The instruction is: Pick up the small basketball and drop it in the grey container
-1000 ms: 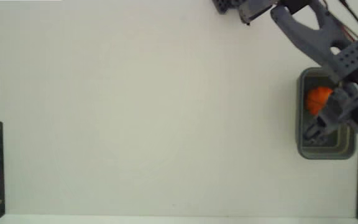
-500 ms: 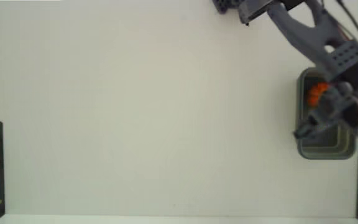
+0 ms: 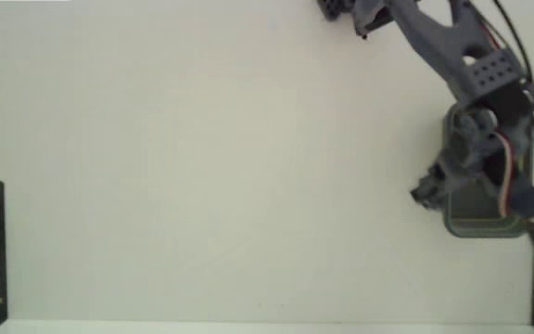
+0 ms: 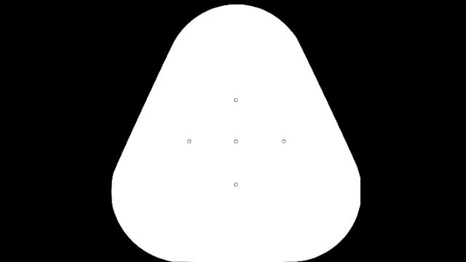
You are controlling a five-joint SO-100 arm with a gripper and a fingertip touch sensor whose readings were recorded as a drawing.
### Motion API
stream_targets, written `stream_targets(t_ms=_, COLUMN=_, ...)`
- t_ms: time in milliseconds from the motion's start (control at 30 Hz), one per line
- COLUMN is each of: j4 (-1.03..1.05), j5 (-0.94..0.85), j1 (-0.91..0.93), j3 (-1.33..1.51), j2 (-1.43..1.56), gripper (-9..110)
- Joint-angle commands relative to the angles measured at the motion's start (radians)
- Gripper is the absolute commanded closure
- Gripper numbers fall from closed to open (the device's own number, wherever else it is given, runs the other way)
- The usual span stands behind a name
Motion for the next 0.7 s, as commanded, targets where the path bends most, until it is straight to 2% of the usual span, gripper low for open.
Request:
stream_targets(t_ms=0, j4=-0.007, j5=0.005, j1=0.035, j3=0.036, j2=0.120, gripper=-9)
stream_targets(t_ms=667, j4=-0.005, j5=0.005, j1=0.248, j3=0.314, j2=0.401, gripper=-9)
